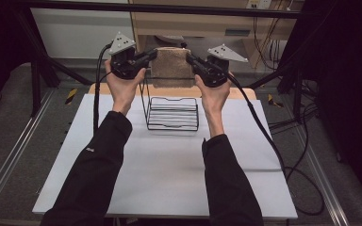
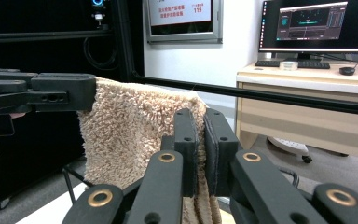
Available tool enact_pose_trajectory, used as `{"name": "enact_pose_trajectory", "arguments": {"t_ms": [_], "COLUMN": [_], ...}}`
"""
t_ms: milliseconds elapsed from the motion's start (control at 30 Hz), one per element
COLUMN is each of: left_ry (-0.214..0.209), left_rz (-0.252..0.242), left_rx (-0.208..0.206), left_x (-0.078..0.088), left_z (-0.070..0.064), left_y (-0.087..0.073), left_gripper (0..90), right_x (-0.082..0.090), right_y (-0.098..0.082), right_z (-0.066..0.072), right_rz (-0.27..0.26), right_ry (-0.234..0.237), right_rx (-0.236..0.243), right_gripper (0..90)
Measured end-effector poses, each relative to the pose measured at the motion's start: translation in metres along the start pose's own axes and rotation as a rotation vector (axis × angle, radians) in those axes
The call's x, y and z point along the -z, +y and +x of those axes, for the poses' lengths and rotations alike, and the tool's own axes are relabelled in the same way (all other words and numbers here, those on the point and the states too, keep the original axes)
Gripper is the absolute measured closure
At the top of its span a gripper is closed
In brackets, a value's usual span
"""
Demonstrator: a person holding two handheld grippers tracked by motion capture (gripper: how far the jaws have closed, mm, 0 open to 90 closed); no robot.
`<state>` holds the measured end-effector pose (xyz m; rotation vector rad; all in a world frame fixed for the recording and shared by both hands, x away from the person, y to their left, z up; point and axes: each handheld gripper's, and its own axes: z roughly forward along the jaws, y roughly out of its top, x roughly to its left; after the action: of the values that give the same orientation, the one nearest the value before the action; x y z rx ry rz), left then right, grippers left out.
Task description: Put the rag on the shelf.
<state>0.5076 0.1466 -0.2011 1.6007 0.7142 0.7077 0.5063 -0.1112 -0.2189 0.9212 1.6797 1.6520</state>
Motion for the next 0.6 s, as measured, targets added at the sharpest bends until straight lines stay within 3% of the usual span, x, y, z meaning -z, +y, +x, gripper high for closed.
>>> {"name": "enact_pose_trajectory", "arguments": {"t_ms": [600], "left_ry": [-0.032], "left_rz": [0.008], "left_rx": [-0.002], "left_x": [0.012], "left_z": [-0.010], "left_y": [-0.015], "left_gripper": [85.0], "right_x": [0.011], "right_y": [-0.014], "right_z": [0.005], "right_rz": [0.005], "right_ry": [0.001], "right_rx": [0.016], "right_gripper": [84.8]}}
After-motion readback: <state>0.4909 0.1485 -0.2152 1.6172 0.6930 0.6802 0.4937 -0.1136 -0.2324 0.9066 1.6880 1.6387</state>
